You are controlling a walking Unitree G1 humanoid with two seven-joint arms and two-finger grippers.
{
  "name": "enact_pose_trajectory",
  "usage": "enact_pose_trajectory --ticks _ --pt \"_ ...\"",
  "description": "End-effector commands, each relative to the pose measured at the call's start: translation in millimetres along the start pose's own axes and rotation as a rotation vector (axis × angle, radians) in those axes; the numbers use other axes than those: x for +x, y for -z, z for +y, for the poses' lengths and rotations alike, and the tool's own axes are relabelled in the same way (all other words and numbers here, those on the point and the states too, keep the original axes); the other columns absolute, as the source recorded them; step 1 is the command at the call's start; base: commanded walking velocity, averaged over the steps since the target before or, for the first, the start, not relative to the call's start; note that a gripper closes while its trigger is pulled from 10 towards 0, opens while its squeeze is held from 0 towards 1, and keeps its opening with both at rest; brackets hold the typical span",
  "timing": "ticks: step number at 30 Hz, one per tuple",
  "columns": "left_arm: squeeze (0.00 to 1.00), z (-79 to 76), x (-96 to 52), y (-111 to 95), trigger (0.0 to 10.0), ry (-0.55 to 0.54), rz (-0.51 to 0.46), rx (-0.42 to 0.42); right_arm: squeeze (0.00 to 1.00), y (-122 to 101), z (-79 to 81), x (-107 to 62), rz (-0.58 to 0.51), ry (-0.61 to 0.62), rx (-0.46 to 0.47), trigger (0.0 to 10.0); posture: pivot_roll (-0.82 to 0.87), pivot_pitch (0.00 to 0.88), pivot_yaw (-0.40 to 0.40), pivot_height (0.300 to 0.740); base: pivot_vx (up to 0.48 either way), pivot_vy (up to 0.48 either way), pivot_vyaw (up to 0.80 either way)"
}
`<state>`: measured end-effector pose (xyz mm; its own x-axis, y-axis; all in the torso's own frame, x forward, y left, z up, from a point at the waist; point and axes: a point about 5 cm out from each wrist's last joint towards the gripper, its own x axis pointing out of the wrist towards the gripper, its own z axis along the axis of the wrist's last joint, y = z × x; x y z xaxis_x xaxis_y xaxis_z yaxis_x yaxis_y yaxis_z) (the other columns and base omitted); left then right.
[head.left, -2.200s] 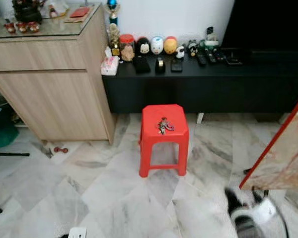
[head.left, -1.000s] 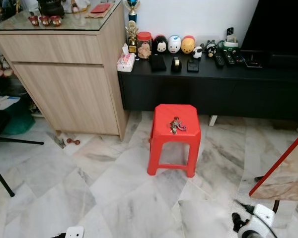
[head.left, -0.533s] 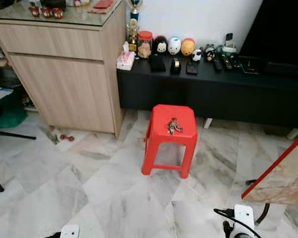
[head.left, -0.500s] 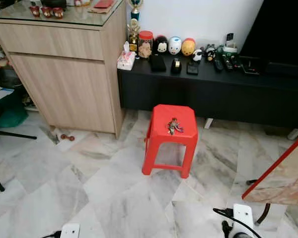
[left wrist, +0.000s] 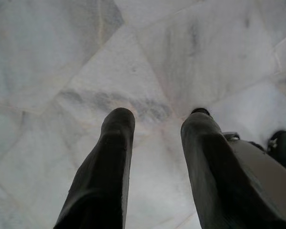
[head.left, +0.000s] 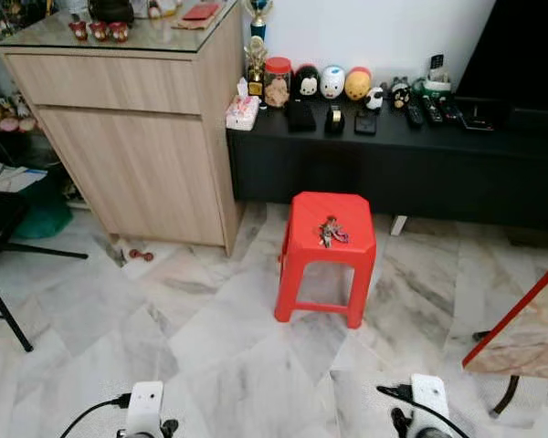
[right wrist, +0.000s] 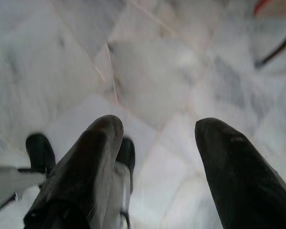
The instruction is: Hang keys on a hook
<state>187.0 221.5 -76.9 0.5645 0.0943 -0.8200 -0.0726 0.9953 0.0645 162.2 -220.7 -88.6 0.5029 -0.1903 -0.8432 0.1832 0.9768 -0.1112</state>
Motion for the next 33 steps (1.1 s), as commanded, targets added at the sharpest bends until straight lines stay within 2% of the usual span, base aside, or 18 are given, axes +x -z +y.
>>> enact_pose_trajectory --ticks 1,4,5,8,9,11,17,18,21,30,33 --pt "0.00 -2.8 -0.6 7 10.0 0.033 0.032 0.052 0.00 3 -8.7 -0.8 0.004 0.025 0.028 10.0 -0.14 0.000 0.065 0.740 0.000 0.000 0.00" --pt "0.00 -6.1 -0.4 5 10.0 0.068 0.020 0.128 0.00 6 -16.0 -1.7 -0.001 0.026 0.006 10.0 -0.17 0.000 0.025 0.740 0.000 0.000 0.00" --pt "0.00 -7.4 -0.3 3 10.0 0.073 0.008 0.124 0.00 5 -17.2 -1.9 -0.008 0.013 -0.013 10.0 -0.16 0.000 -0.005 0.740 0.000 0.000 0.00" --pt "0.00 -7.0 0.0 1 10.0 0.056 -0.008 0.103 0.00 8 -18.4 -2.4 0.000 0.007 -0.003 10.0 -0.15 0.000 -0.029 0.740 0.000 0.000 0.00" --pt "0.00 -5.9 -0.1 1 10.0 0.041 -0.012 0.068 0.00 10 -18.2 -2.6 0.005 0.008 0.007 10.0 -0.15 0.000 -0.030 0.740 0.000 0.000 0.00" --pt "0.00 -5.6 -0.2 2 10.0 0.040 -0.011 0.053 0.00 9 -17.8 -2.6 -0.001 0.012 0.002 10.0 -0.16 0.000 -0.023 0.740 0.000 0.000 0.00" --pt "0.00 -1.9 0.1 -2 10.0 0.055 0.003 0.120 0.00 -3 -7.5 -0.7 -0.051 -0.012 0.039 10.0 -0.18 0.000 0.011 0.740 0.000 0.000 0.00" --pt "0.00 0.6 0.0 -2 10.0 0.046 0.012 0.138 0.00 -2 -0.7 -0.6 -0.047 -0.022 -0.036 10.0 -0.17 0.000 0.018 0.740 0.000 0.000 0.00" --pt "0.00 3.0 -0.2 -2 10.0 0.033 0.010 0.122 0.00 -1 4.1 -0.6 -0.043 -0.029 -0.051 10.0 -0.16 0.000 0.018 0.740 0.000 0.000 0.00" --pt "0.00 5.0 -0.2 -3 10.0 0.017 0.012 0.079 0.00 -4 1.7 -0.4 -0.052 -0.040 -0.039 10.0 -0.12 0.000 0.005 0.740 0.000 0.000 0.00" --pt "0.00 5.3 -0.1 -3 10.0 0.016 0.009 0.083 0.00 -2 2.0 -0.5 -0.044 -0.037 -0.070 10.0 -0.11 0.000 0.002 0.740 0.000 0.000 0.00"
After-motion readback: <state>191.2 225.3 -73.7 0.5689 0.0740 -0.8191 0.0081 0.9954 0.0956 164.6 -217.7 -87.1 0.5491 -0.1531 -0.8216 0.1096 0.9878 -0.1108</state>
